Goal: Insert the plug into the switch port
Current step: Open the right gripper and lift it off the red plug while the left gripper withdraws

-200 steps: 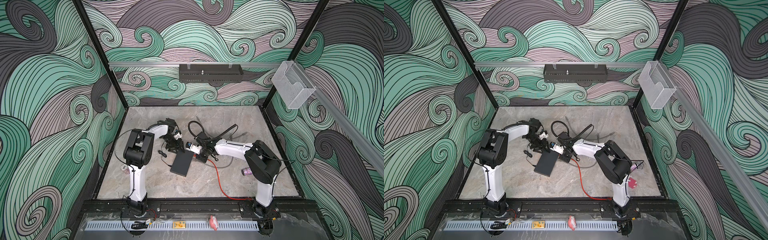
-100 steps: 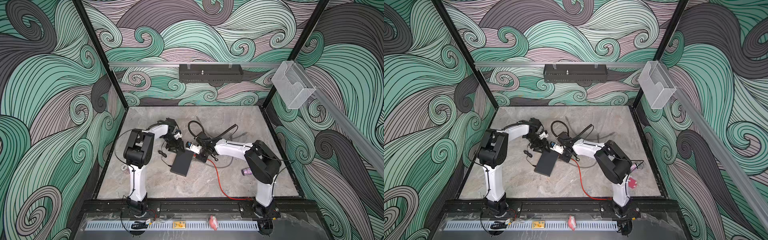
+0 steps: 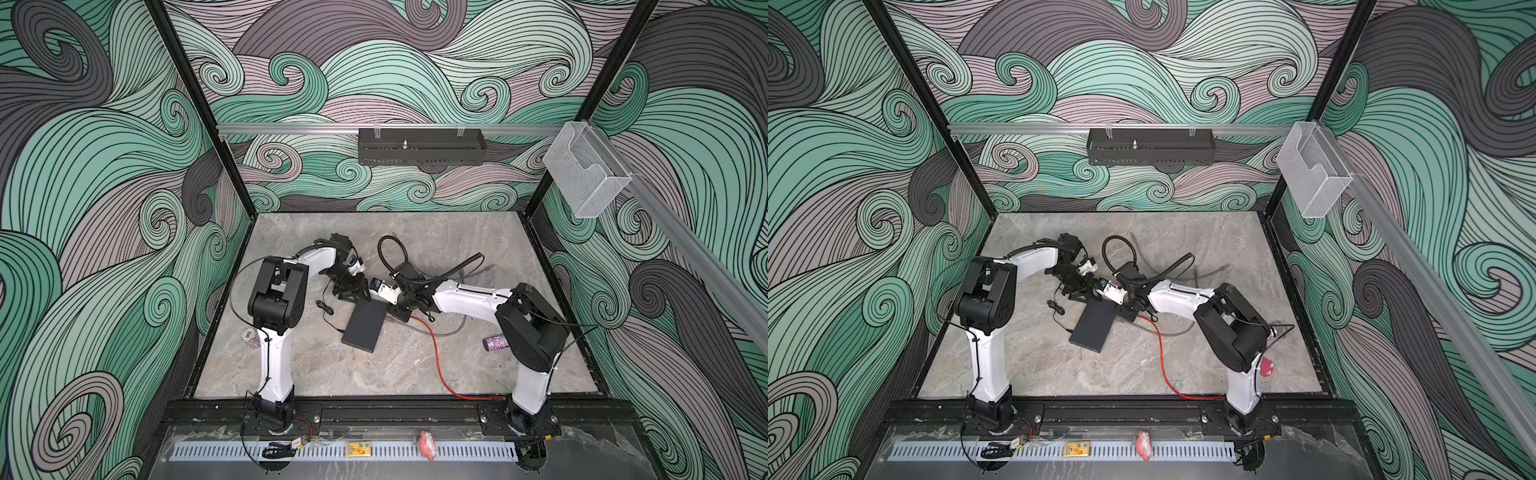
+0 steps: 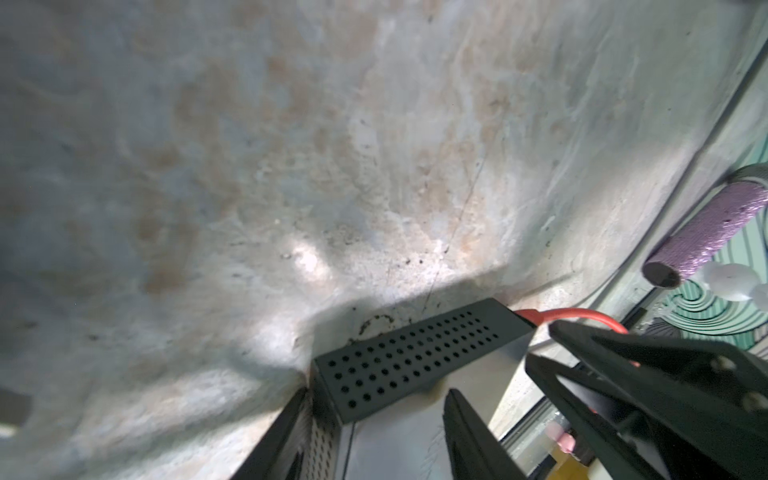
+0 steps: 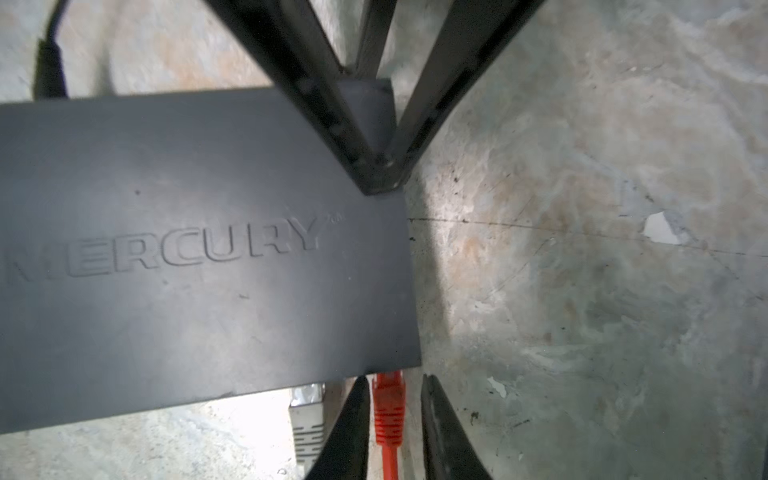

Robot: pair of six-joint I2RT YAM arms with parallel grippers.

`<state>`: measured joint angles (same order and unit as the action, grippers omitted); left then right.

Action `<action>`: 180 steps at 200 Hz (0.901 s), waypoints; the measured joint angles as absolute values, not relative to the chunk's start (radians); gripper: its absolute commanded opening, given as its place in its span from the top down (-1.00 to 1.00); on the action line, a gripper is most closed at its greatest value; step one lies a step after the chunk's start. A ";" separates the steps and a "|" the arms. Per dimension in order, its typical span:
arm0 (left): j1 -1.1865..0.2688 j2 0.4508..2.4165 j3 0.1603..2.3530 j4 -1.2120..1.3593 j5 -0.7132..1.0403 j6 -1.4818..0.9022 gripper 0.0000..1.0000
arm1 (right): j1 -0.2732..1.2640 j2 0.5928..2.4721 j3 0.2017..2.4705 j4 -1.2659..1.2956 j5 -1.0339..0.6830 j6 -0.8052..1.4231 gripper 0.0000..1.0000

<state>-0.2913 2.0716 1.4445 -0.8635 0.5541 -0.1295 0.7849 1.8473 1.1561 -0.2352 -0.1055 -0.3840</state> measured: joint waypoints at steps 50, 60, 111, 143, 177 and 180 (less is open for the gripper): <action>-0.263 2.071 1.478 -0.877 0.561 -0.134 -0.15 | 0.743 1.715 1.130 -0.229 -0.112 -0.384 0.40; -0.257 2.071 1.497 -0.880 0.561 -0.135 -0.18 | 0.731 1.695 1.127 -0.231 -0.112 -0.383 0.38; -0.236 2.031 1.556 -0.891 0.549 -0.150 -0.34 | 0.627 1.677 1.187 -0.289 -0.071 -0.303 0.25; -0.221 1.983 1.552 -0.893 0.546 -0.169 -0.36 | 0.553 1.733 1.287 -0.315 -0.065 -0.226 0.00; -0.197 1.919 1.481 -0.862 0.547 -0.196 -0.36 | 0.487 1.844 1.386 -0.325 -0.063 -0.163 -0.01; -0.196 1.915 1.474 -0.860 0.546 -0.198 -0.36 | 0.482 1.857 1.400 -0.330 -0.064 -0.160 -0.01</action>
